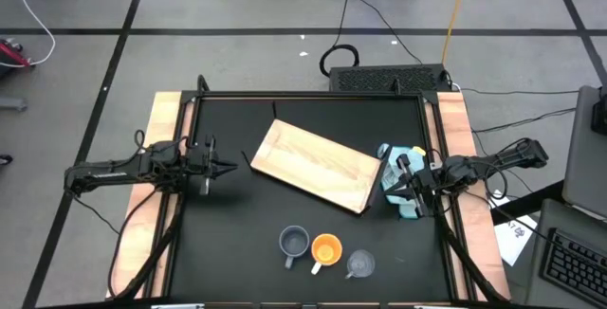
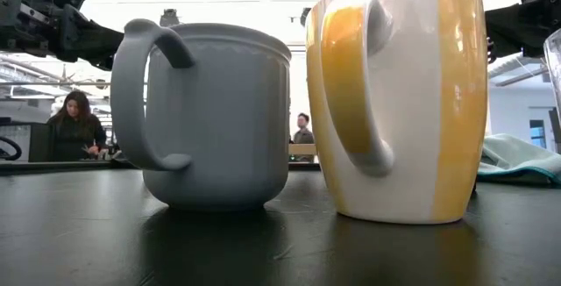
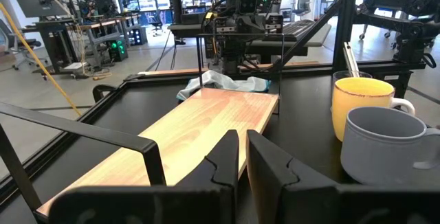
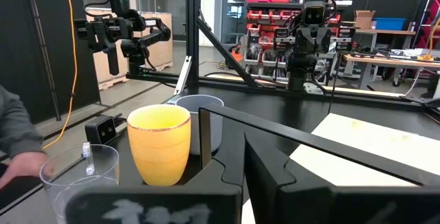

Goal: Stack small to large cups/mugs on shelf

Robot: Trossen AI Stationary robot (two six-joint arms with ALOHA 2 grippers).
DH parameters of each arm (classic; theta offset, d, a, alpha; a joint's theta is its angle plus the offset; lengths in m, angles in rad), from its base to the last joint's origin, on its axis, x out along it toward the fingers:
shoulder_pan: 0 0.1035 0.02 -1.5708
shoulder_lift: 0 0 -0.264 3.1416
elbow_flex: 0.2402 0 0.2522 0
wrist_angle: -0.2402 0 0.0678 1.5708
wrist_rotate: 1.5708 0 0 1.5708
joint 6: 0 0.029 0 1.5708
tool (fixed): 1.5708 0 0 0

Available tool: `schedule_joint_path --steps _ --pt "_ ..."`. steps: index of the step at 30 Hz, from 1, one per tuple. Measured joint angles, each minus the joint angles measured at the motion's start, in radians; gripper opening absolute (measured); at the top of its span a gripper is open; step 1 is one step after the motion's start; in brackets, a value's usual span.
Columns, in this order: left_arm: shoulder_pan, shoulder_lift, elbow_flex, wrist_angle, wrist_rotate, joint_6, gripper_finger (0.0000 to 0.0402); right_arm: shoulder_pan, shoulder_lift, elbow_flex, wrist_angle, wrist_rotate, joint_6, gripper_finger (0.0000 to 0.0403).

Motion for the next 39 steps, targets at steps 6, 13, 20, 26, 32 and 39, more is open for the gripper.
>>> schedule_joint_path --steps 6,13,20,26,32,39 --pt "0.000 0.000 0.000 0.000 0.000 0.000 0.0033 0.000 0.000 0.000 0.000 0.000 0.000 0.0000" --pt "0.000 0.000 0.000 0.000 0.000 0.000 0.0033 0.000 0.000 0.000 0.000 0.000 0.000 0.0000" --pt "0.000 0.000 0.000 0.000 0.000 0.000 0.0033 0.000 0.000 0.000 0.000 0.000 0.000 0.0000" --pt "0.000 0.000 0.000 0.000 0.000 0.000 0.0033 0.000 0.000 0.000 0.000 0.000 0.000 0.0000" --pt "0.000 0.000 0.000 0.000 0.000 0.000 0.0033 0.000 0.000 0.000 0.000 0.000 0.000 0.0000" --pt "0.000 0.000 0.000 0.000 0.000 0.000 0.0033 0.000 0.000 0.000 0.000 0.000 -0.020 0.0000"
